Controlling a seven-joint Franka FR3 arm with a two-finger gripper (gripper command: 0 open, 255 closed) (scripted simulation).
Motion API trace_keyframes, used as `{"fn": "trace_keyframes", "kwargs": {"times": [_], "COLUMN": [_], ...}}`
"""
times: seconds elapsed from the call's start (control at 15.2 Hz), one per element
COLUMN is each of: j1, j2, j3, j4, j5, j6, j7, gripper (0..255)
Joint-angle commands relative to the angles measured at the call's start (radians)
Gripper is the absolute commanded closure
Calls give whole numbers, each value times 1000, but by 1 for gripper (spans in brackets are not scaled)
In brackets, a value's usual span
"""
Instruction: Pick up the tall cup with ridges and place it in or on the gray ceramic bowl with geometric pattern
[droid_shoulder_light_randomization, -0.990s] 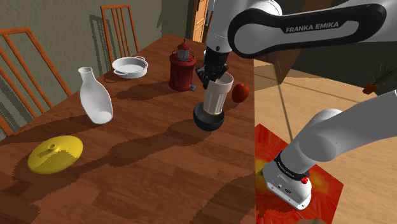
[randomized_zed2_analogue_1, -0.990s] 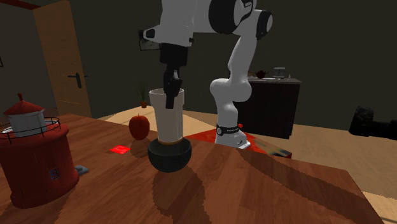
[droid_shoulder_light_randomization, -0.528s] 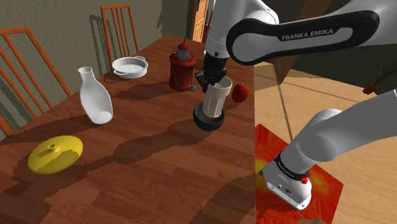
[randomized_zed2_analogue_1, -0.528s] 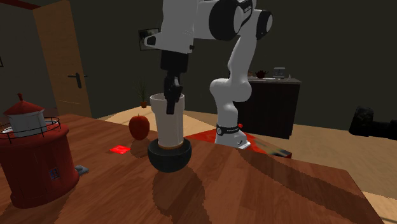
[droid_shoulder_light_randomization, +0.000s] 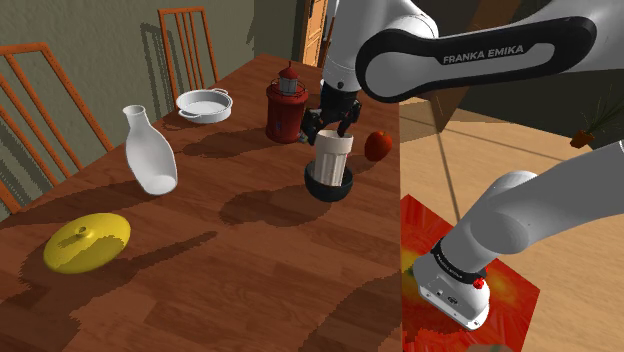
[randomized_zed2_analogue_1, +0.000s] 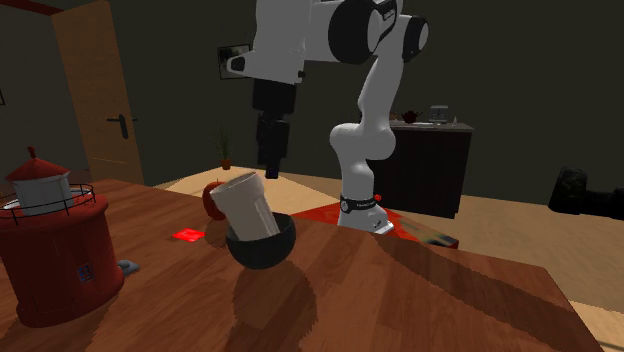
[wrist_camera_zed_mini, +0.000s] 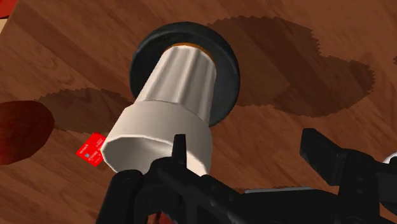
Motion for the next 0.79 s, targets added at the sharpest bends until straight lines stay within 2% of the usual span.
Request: {"fn": "trace_keyframes", "kwargs": {"times": [0.0, 0.26, 0.73], "j1": [0, 5, 5], "j2": [0, -32, -32], "j3": [0, -11, -11], "j4": [0, 102, 102], "j5": [0, 6, 6], "j6": [0, -133, -133], "j7": [0, -6, -6], "gripper": [0, 0, 0]}}
